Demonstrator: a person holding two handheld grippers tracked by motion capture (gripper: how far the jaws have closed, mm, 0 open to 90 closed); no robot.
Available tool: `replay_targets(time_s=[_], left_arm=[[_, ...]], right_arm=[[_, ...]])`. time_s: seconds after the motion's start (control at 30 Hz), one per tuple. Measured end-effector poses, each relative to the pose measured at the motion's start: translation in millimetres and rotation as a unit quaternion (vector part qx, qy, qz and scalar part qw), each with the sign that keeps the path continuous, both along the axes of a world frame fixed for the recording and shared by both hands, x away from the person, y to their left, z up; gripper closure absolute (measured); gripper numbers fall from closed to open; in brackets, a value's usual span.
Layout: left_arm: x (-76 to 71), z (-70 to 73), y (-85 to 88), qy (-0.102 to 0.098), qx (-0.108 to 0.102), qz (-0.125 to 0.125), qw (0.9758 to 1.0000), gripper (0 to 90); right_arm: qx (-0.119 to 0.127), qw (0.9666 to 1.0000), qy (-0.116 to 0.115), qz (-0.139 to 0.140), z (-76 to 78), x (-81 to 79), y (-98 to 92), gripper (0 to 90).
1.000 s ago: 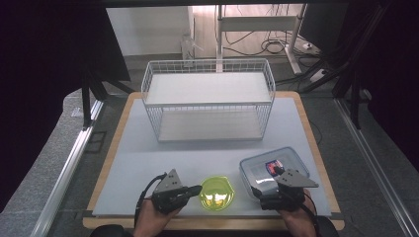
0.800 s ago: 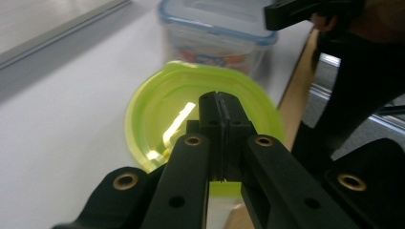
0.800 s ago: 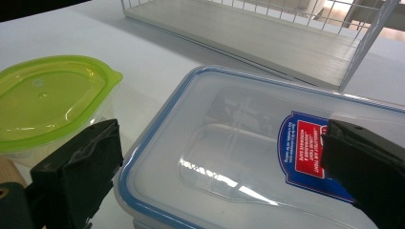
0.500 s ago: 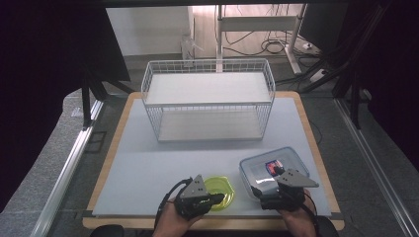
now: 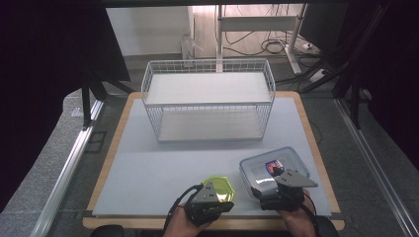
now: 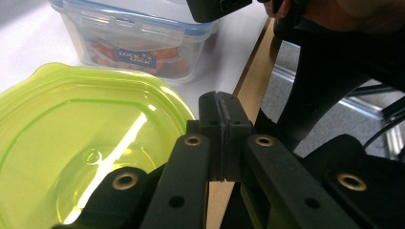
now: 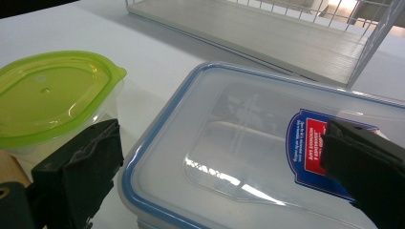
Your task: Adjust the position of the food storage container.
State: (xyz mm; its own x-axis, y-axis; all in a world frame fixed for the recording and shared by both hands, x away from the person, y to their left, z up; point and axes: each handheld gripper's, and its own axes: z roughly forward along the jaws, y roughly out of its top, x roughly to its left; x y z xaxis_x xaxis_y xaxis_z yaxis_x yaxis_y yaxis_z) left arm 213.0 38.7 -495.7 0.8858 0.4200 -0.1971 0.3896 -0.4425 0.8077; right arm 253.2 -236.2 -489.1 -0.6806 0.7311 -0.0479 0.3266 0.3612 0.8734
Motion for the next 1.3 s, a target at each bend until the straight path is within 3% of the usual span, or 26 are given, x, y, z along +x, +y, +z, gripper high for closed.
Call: replay_targets(time_s=[0.43,0.47,0.5,0.53,0.6,0.73,0.9,1.07,1.17,1.3], left_arm=[[8.1,0.1,10.3,0.007,0.0,0.022,0.9997,89.8],[9.5,1.0,13.7,0.002,0.004,0.035,0.9994,89.8],[10.4,1.2,15.0,-0.01,0.028,0.051,0.9982,89.8],[11.6,0.2,17.3,-0.016,0.03,0.053,0.998,89.8],[18.0,-1.0,25.9,0.007,0.007,0.061,0.9981,89.8],[22.2,-0.1,33.0,0.01,0.005,0.074,0.9972,89.7],[21.7,0.6,27.6,0.01,0.004,0.065,0.9979,89.7],[23.4,8.6,13.0,-0.011,0.014,0.049,0.9986,89.5],[26.5,10.6,5.5,-0.023,0.028,0.052,0.998,89.6],[30.5,7.8,1.9,-0.022,0.041,0.056,0.9973,89.5]], right_arm=[[0.0,1.0,-0.003,0.002,0.4,-0.5,0.1,1.0],[0.0,1.0,-0.003,0.002,0.4,-0.6,0.1,1.0],[0.0,1.0,-0.003,0.002,0.4,-0.5,0.1,1.0],[0.0,1.0,-0.002,0.001,0.4,-0.6,0.1,1.0],[0.0,1.0,-0.003,0.002,0.3,-0.6,0.2,1.0],[0.0,1.0,-0.002,0.002,0.2,-0.6,0.4,1.0],[0.0,1.0,-0.001,0.001,-0.1,-0.5,0.5,1.0],[-0.002,1.0,-0.001,0.003,-0.3,-0.5,1.5,1.0],[-0.002,1.0,0.0,0.003,-0.4,-0.5,1.7,1.0],[0.0,1.0,0.001,0.003,-0.8,-0.1,1.1,1.0]])
